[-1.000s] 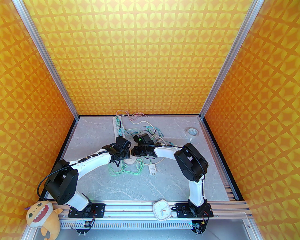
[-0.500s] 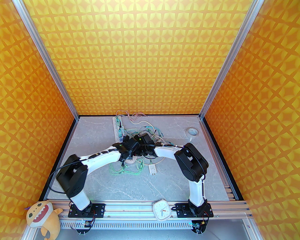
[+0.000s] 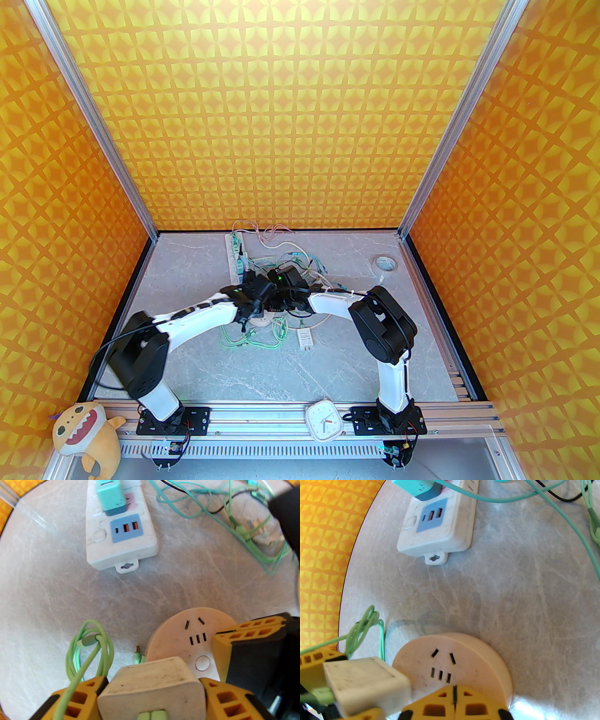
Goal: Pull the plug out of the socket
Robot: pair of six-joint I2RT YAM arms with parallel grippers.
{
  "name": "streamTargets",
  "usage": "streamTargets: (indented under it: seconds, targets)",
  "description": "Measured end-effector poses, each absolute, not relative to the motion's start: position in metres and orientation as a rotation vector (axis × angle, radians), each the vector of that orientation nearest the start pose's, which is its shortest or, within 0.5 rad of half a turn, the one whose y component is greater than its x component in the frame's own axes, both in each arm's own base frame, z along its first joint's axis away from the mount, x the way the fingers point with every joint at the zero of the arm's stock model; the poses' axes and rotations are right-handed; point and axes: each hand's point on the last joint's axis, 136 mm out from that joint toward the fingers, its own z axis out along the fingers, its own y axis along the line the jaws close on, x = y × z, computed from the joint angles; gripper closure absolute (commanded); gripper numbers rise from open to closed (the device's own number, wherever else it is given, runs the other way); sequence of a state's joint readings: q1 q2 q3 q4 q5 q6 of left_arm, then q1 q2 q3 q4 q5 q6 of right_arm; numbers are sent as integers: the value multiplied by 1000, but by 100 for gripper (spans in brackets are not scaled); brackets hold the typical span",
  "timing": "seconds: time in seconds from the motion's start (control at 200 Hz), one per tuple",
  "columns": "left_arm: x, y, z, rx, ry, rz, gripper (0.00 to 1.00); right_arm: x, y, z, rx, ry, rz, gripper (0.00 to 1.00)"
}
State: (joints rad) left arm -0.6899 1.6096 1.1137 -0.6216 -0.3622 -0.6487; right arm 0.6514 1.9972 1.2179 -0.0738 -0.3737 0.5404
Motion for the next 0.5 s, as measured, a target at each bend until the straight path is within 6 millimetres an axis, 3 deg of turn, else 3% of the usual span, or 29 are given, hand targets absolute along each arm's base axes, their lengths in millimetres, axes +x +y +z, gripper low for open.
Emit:
streamTargets:
  seconds: [0.165, 0.39, 0.5]
  targets:
    - [329, -189, 122, -96, 2535, -90, 49, 360, 352, 48, -327, 2571, 935, 100]
    - [330, -196, 122, -88, 2538, -138, 49, 362, 350, 48, -331, 2568, 909, 100]
    - [332, -189, 121, -112, 2541, -135, 49, 365, 344, 49, -322, 2564, 864, 100]
